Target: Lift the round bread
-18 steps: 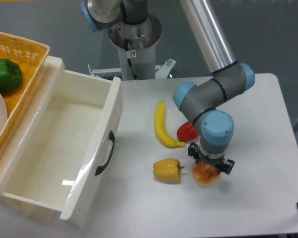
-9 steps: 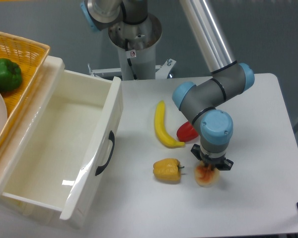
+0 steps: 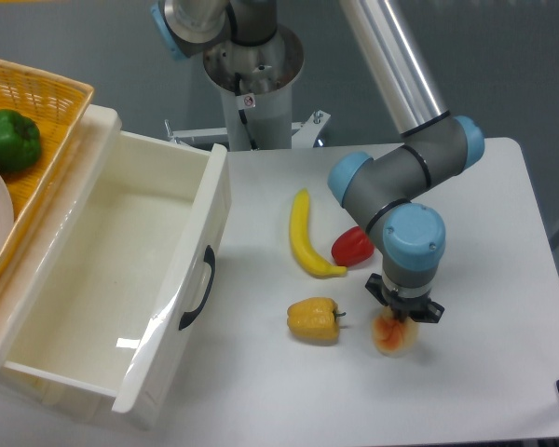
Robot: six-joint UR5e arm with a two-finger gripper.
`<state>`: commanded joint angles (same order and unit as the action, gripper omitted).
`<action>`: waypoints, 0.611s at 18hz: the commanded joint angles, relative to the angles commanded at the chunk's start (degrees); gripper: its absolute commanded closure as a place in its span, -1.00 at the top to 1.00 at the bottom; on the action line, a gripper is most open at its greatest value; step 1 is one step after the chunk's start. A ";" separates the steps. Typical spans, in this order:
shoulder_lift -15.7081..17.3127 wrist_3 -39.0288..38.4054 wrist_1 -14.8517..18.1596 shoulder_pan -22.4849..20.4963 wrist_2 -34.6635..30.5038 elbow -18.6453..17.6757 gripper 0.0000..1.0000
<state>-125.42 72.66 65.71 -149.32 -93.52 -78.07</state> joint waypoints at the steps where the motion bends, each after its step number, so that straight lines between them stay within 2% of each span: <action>1: -0.09 2.02 2.56 -0.09 0.27 1.59 -1.00; 9: -0.35 7.49 7.50 -0.70 5.88 6.69 -1.00; 11: -0.61 8.28 11.62 -1.32 6.16 8.80 -1.00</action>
<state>-126.03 80.94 77.32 -150.64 -87.36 -69.27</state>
